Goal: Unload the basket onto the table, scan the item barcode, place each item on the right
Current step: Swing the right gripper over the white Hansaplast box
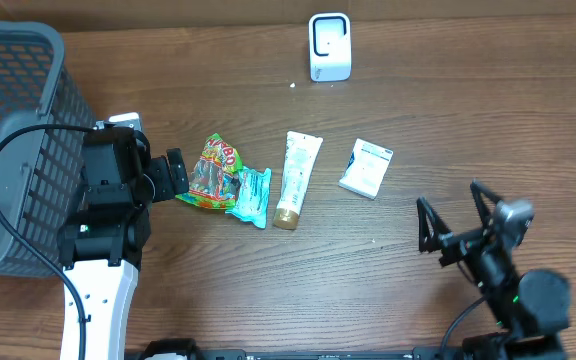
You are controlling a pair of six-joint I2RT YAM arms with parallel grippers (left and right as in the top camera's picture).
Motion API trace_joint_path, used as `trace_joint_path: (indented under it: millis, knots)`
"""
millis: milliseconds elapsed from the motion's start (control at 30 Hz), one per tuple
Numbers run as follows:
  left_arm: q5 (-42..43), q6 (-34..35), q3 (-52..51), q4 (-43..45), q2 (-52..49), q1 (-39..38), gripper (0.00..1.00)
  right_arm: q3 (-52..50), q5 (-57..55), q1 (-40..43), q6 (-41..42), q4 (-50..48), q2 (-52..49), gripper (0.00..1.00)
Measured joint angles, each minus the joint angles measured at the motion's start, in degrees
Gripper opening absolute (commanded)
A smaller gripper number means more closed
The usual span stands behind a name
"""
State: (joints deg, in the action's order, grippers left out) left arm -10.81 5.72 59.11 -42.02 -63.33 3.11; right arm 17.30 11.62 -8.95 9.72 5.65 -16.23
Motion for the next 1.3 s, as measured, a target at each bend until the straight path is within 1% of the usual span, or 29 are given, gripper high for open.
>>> trace_joint_path:
  millis: [100, 200, 300, 400, 467, 500, 533, 600, 633, 767, 1000, 1133, 1300]
  knots:
    - [0.0, 0.0, 0.0, -0.2, 0.0, 0.0, 1.00, 14.3, 3.9, 0.8, 0.3, 7.6, -12.6, 1.00]
    - [0.0, 0.0, 0.0, -0.2, 0.0, 0.0, 1.00, 26.4, 6.6, 1.0, 0.5, 14.9, -23.8, 1.00]
    - [-0.2, 0.0, 0.0, -0.2, 0.0, 0.0, 1.00, 40.0, 9.3, 1.1, 0.7, 26.3, -36.9, 1.00]
    - [-0.2, 0.0, 0.0, -0.2, 0.0, 0.0, 1.00, 50.4, 10.9, 1.1, 0.7, 34.0, -48.1, 1.00]
    - [-0.2, 0.0, 0.0, -0.1, 0.0, 0.0, 1.00, 54.7, 11.5, 1.1, 0.7, 36.9, -54.0, 1.00]
    - [-0.2, 0.0, 0.0, -0.2, 0.0, 0.0, 1.00, 55.8, 11.7, 1.1, 0.8, 37.4, -56.3, 1.00]
    - [-0.2, 0.0, 0.0, -0.2, 0.0, 0.0, 1.00, 56.3, 12.0, 1.1, 0.8, 37.5, -58.4, 0.94]
    - [-0.2, 0.0, 0.0, -0.1, 0.0, 0.0, 1.00, 56.5, 12.2, 1.1, 1.1, 37.8, -62.4, 0.90]
    - [-0.2, 0.0, 0.0, -0.2, 0.0, 0.0, 1.00, 56.5, 12.2, 1.1, 1.7, 38.4, -64.4, 0.90]
    - [-0.2, 0.0, 0.0, -0.2, 0.0, 0.0, 1.00, 56.5, 12.4, 1.1, 6.6, 40.6, -72.6, 0.90]
    - [-0.2, 0.0, 0.0, -0.2, 0.0, 0.0, 1.00, 56.5, 12.4, 1.1, 17.3, 41.5, -84.8, 0.78]
    - [-0.2, 0.0, 0.0, -0.2, 0.0, 0.0, 1.00, 56.5, 11.8, 1.1, 21.6, 40.9, -88.0, 0.74]
    - [-0.2, 0.0, 0.0, -0.2, 0.0, 0.0, 1.00, 56.5, 7.6, 0.6, 27.0, 38.9, -89.4, 0.70]
